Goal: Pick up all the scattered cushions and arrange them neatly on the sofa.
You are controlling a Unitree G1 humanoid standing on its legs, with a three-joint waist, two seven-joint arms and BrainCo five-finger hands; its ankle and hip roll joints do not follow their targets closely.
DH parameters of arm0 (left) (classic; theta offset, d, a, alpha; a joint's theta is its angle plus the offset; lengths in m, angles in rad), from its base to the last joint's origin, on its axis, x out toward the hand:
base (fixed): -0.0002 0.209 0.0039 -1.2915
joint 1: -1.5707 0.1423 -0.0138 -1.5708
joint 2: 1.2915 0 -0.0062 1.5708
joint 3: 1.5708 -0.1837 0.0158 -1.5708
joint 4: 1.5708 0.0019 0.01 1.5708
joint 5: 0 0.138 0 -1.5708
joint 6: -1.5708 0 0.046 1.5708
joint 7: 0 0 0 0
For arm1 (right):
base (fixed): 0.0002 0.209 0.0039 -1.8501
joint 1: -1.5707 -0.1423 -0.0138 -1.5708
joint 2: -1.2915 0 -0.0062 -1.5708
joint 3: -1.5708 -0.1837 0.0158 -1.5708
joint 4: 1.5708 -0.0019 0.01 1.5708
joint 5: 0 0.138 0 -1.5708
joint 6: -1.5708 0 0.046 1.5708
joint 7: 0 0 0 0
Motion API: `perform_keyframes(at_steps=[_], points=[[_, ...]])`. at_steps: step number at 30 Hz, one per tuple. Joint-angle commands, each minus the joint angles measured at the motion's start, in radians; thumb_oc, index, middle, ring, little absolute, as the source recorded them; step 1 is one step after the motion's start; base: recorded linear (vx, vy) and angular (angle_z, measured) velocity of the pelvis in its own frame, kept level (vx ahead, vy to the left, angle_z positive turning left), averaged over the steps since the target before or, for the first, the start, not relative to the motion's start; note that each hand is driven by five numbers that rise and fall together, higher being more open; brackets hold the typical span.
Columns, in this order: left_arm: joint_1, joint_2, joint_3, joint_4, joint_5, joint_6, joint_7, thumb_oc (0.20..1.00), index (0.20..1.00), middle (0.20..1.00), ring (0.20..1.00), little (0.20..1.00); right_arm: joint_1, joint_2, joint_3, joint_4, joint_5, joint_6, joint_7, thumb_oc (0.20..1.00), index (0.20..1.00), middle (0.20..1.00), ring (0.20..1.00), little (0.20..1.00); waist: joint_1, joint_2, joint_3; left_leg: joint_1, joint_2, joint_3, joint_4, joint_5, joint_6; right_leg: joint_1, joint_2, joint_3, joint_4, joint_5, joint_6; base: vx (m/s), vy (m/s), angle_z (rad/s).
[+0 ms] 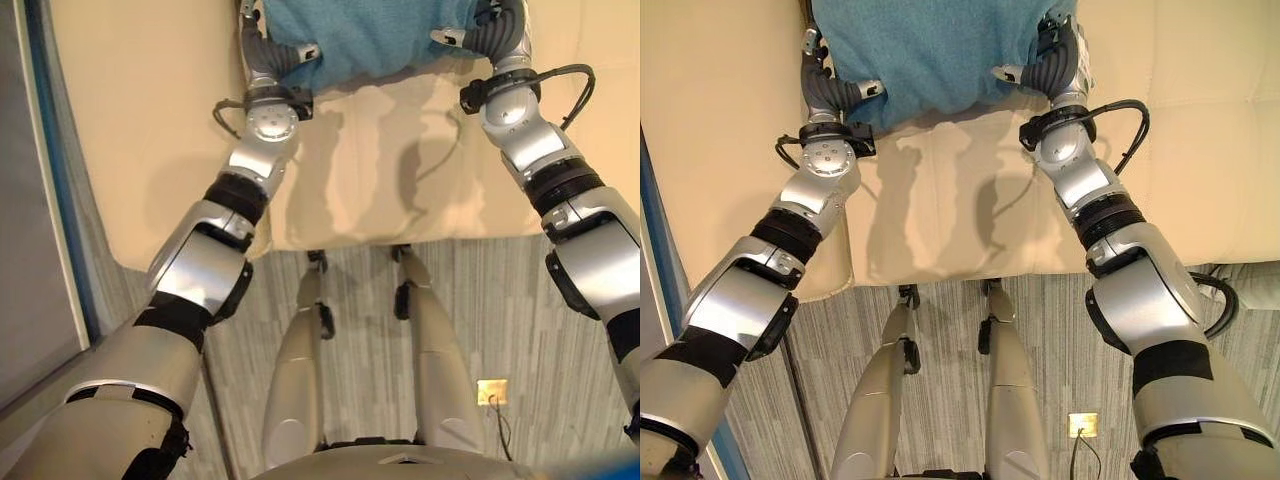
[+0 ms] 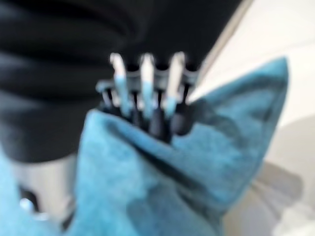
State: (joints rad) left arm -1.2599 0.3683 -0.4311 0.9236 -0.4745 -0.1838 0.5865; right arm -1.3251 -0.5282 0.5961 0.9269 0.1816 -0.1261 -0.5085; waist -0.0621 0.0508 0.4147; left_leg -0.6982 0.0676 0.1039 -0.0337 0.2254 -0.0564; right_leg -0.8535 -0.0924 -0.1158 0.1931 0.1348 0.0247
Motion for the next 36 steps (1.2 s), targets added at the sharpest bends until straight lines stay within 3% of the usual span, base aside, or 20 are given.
perform_keyframes(at_steps=[1,4,15,22,26,30,34,36], points=[[-0.058,0.057,0.017,-0.041,0.100,-0.054,-0.006,1.000,1.000,1.000,1.000,1.000,-0.091,-0.013,-0.032,-0.056,-0.032,-0.068,-0.008,1.000,1.000,1.000,1.000,1.000,0.012,-0.048,0.030,0.073,-0.039,-0.052,0.033,-0.070,-0.056,0.165,0.004,0.006,-0.180,0.024,0.104,0.00,0.000,0.00],[0.022,0.104,0.079,-0.090,0.071,-0.083,0.005,1.000,1.000,1.000,1.000,1.000,-0.055,-0.058,-0.075,-0.078,-0.050,-0.061,-0.028,1.000,1.000,1.000,1.000,1.000,0.012,-0.042,0.031,0.072,-0.040,-0.051,0.037,-0.071,-0.055,0.163,0.004,0.008,-0.174,0.020,0.102,0.00,0.000,0.00],[0.115,0.141,0.130,-0.130,0.082,-0.092,0.018,1.000,1.000,1.000,1.000,1.000,0.030,-0.127,-0.150,-0.090,-0.041,-0.065,-0.039,1.000,1.000,1.000,1.000,1.000,0.009,-0.045,0.031,0.082,-0.045,-0.050,0.054,-0.085,-0.052,0.177,-0.002,0.008,-0.165,0.014,0.098,0.00,0.003,0.01],[0.162,0.126,0.134,-0.210,0.080,-0.124,0.008,1.000,1.000,1.000,1.000,1.000,0.010,-0.147,-0.114,-0.025,-0.055,-0.046,-0.022,1.000,1.000,1.000,1.000,1.000,0.021,-0.040,0.037,0.078,-0.050,-0.050,0.054,-0.082,-0.056,0.177,-0.007,0.004,-0.168,0.020,0.100,0.00,0.000,0.00],[0.245,0.087,0.171,-0.375,0.051,-0.182,0.003,1.000,1.000,1.000,1.000,1.000,0.011,-0.136,-0.098,-0.038,-0.058,-0.047,-0.009,1.000,1.000,1.000,1.000,1.000,0.037,-0.029,0.046,0.068,-0.053,-0.054,0.053,-0.078,-0.057,0.168,-0.008,0.002,-0.170,0.020,0.099,0.00,0.000,0.00],[0.429,0.028,0.247,-0.669,0.039,-0.249,-0.021,1.000,1.000,1.000,1.000,1.000,0.052,-0.120,-0.118,-0.099,-0.082,-0.047,-0.010,1.000,1.000,1.000,1.000,1.000,0.064,-0.017,0.059,0.041,-0.058,-0.059,0.064,-0.081,-0.058,0.147,-0.007,-0.003,-0.167,0.013,0.096,0.01,-0.019,0.01],[0.517,0.025,0.262,-0.773,0.030,-0.260,-0.054,1.000,1.000,1.000,1.000,1.000,0.060,-0.102,-0.132,-0.097,-0.066,-0.050,-0.004,1.000,1.000,1.000,1.000,1.000,0.080,-0.008,0.060,0.026,-0.059,-0.058,0.060,-0.075,-0.060,0.129,-0.007,-0.005,-0.167,0.013,0.096,0.01,0.001,0.03],[0.574,0.016,0.297,-0.833,0.030,-0.269,-0.065,1.000,1.000,1.000,1.000,1.000,0.105,-0.047,-0.160,-0.161,-0.058,-0.064,0.006,1.000,1.000,1.000,1.000,1.000,0.091,0.000,0.064,0.013,-0.059,-0.059,0.056,-0.073,-0.061,0.107,-0.007,-0.008,-0.159,0.009,0.096,0.03,0.011,0.07]])
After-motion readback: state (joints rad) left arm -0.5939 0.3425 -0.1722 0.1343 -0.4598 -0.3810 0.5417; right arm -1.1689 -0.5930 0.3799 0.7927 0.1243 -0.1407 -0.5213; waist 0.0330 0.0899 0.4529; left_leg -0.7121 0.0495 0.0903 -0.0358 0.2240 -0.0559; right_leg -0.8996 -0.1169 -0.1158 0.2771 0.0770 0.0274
